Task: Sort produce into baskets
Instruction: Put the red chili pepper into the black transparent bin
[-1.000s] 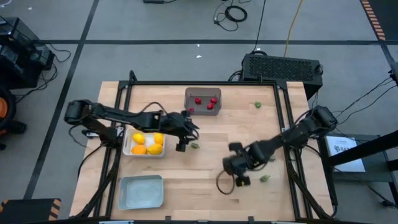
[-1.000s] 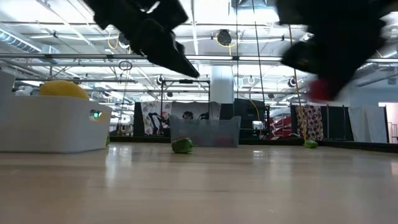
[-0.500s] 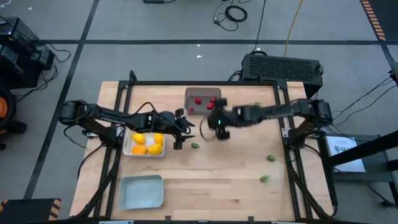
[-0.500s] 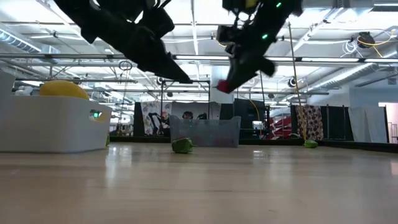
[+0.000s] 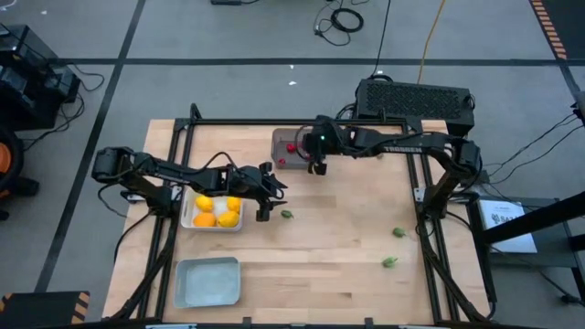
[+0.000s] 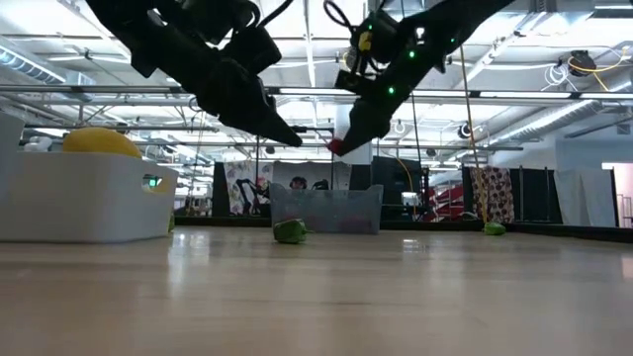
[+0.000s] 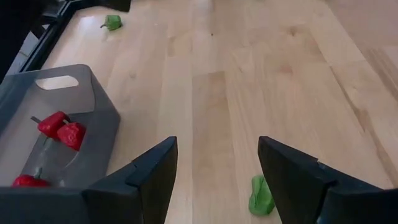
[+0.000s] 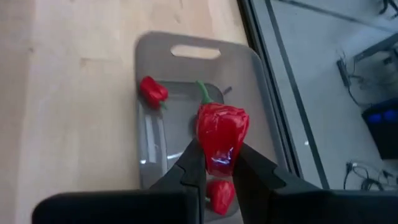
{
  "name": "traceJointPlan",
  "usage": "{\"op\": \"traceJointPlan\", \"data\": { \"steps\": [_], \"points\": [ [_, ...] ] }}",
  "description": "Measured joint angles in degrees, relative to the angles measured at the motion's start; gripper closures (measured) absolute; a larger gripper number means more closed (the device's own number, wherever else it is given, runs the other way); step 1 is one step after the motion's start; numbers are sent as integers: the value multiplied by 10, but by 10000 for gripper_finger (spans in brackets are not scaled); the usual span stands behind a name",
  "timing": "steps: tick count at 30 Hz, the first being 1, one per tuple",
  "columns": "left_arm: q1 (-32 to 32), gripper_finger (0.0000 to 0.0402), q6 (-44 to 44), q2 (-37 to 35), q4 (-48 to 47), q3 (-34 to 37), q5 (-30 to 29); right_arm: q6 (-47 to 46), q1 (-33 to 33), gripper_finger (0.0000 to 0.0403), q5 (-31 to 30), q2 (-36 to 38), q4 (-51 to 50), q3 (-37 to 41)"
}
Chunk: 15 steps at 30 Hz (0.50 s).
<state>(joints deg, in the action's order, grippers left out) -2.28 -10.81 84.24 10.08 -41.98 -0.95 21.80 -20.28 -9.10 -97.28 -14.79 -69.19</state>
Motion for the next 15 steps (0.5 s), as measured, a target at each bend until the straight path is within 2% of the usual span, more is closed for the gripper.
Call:
{"op": "traceJointPlan", "data": {
  "steps": [5, 15],
  "points": [
    [0, 172, 0, 3, 0, 0, 0, -13, -18, 343, 5, -9, -2, 0],
    [0, 172, 0, 3, -1, 0, 0, -48, -31, 264, 5, -20, -5, 0]
  ]
}}
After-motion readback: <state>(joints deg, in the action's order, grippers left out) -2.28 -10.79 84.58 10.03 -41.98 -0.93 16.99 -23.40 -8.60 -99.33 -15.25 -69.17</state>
